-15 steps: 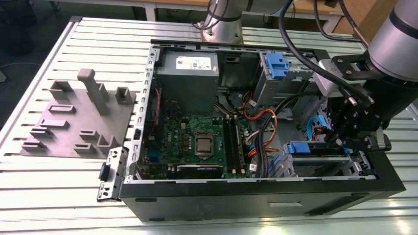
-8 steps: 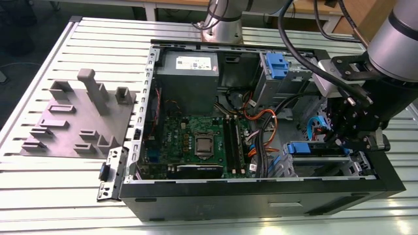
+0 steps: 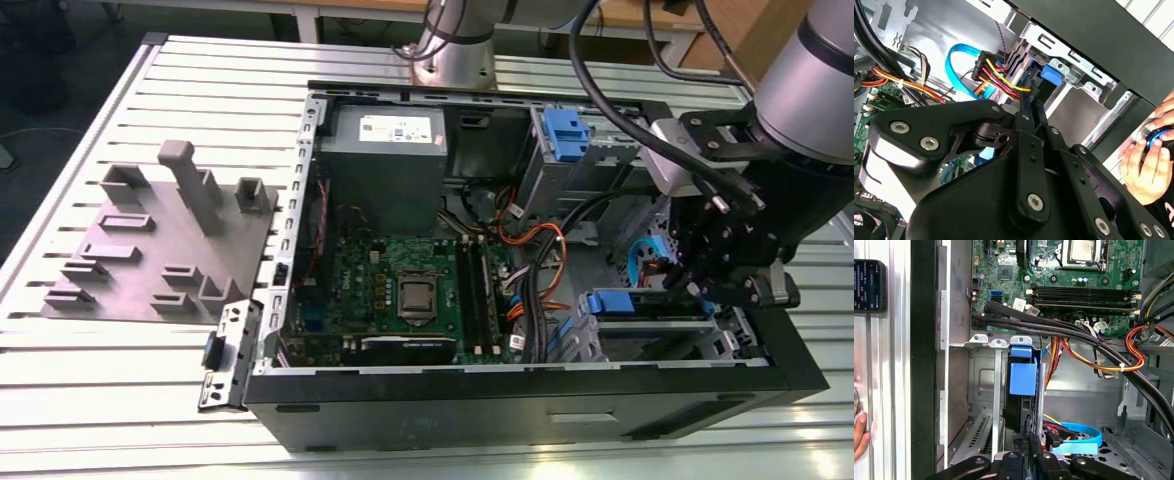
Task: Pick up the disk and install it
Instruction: 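Insert the first disk wire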
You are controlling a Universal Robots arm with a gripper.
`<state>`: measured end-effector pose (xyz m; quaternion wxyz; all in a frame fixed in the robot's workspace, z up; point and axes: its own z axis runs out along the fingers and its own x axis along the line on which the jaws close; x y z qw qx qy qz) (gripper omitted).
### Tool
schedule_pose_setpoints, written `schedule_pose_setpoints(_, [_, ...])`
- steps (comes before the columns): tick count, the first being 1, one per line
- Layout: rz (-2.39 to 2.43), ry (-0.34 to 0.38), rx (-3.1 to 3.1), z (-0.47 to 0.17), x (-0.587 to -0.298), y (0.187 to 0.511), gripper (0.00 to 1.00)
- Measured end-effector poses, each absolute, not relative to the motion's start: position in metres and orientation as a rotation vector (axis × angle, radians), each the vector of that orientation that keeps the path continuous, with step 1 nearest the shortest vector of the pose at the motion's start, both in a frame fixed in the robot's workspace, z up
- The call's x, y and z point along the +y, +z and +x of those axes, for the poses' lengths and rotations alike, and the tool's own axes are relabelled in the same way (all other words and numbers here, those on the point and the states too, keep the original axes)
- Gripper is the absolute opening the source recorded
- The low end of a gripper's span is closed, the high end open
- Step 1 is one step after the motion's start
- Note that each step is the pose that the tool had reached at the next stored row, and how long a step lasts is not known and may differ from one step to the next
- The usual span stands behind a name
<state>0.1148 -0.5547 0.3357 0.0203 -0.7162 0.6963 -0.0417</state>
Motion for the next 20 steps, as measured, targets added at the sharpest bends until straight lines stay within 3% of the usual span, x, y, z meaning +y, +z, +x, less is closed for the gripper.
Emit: schedule_pose_setpoints(20, [-2.201,-0.130,2.182,0.1149,-0.5529,0.3338,0.16])
